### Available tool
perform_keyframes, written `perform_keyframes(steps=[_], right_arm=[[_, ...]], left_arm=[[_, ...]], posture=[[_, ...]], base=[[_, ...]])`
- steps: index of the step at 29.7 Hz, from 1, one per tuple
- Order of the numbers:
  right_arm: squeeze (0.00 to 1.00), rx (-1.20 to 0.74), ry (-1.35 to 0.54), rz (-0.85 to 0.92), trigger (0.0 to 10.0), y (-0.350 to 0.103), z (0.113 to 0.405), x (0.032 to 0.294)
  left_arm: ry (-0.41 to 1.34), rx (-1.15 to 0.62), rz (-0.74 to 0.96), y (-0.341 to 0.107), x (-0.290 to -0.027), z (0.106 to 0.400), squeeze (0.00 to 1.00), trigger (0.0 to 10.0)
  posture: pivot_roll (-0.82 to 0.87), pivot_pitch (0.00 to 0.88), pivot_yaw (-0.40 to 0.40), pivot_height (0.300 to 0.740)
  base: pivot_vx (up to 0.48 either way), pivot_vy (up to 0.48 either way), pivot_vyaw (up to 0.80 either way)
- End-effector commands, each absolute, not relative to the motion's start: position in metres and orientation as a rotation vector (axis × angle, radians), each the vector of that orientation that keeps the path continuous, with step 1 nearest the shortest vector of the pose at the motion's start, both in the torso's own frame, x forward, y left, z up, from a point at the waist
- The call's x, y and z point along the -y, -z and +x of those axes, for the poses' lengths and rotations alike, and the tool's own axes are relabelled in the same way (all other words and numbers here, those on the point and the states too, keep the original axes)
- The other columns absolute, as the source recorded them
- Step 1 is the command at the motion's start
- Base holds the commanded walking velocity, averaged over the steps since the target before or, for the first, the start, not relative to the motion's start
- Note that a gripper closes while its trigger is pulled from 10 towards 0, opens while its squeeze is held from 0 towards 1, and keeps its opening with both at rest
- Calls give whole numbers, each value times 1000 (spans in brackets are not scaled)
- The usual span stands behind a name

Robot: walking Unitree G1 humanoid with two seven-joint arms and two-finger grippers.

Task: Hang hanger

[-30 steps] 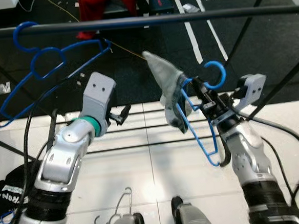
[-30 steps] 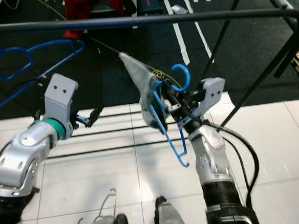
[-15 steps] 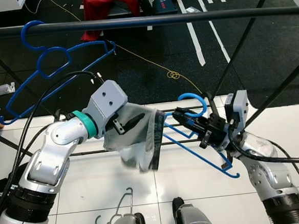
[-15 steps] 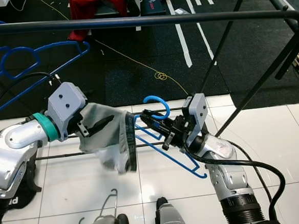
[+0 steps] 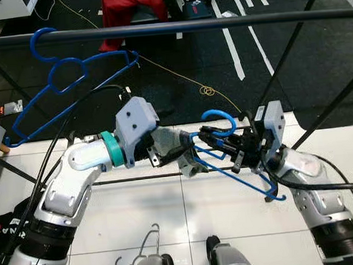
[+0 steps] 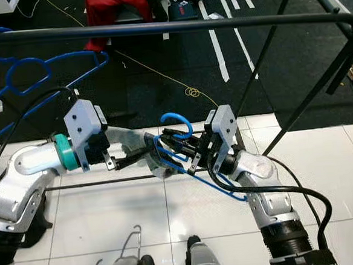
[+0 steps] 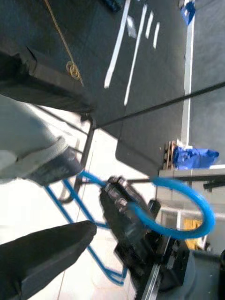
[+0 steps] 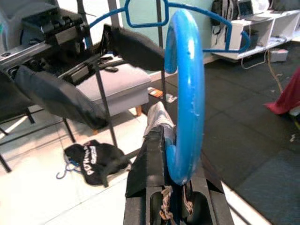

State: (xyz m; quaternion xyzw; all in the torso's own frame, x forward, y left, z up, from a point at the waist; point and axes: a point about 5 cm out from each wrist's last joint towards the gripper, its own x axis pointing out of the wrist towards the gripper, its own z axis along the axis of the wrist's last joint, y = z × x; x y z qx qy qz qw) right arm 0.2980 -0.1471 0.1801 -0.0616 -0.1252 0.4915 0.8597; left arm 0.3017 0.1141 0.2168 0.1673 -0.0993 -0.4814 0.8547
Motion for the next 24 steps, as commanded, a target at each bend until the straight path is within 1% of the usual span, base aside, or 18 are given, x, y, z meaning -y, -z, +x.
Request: perform_keyframes(steps=[1, 3, 4, 7, 8, 9, 10, 13, 17, 18, 24], right_arm=[[0, 269, -1025, -170, 10000, -180, 298, 149], [0, 267, -1026, -181, 10000, -180, 299, 150], [0, 246, -1043, -203, 10000, -178, 299, 150], [0, 221, -1063, -226, 10000, -175, 299, 150], [0, 208, -1082, -220, 10000, -175, 298, 147], [0, 208, -1082, -220, 10000, -175, 298, 147], [0, 203, -1095, -209, 10000, -176, 298, 146], [0, 194, -1131, -197, 10000, -176, 297, 143], [0, 194, -1179, -188, 10000, -177, 294, 137], [0, 200, -1198, -177, 10000, -177, 293, 133], [0, 204, -1252, -150, 10000, -178, 291, 125]], left_arm=[[1030, 199, 338, -212, -113, 302, 0, 10000], [1037, 197, 338, -211, -112, 302, 0, 10000], [1030, 219, 336, -212, -111, 304, 0, 10000], [1019, 249, 332, -215, -111, 307, 0, 10000], [1086, 242, 328, -222, -111, 306, 0, 10000], [1086, 242, 328, -222, -111, 306, 0, 10000], [1142, 220, 326, -223, -111, 303, 0, 10000], [1208, 165, 323, -219, -112, 297, 0, 10000], [1241, 98, 317, -213, -113, 291, 0, 10000], [1240, 89, 299, -214, -113, 291, 1000, 10000], [1254, 85, 236, -220, -115, 293, 1000, 10000]], posture=[[-64, 117, 99, 740], [-64, 117, 99, 740], [-66, 119, 111, 740], [-66, 119, 111, 740], [-54, 135, 126, 740], [-54, 135, 126, 740], [-47, 150, 115, 740], [-39, 162, 109, 740], [-33, 175, 98, 740], [-29, 179, 96, 740], [-27, 184, 83, 740]], base=[[0, 0, 0], [0, 0, 0], [0, 0, 0], [0, 0, 0], [0, 0, 0], [0, 0, 0], [0, 0, 0], [0, 0, 0], [0, 0, 0], [0, 0, 0], [0, 0, 0]])
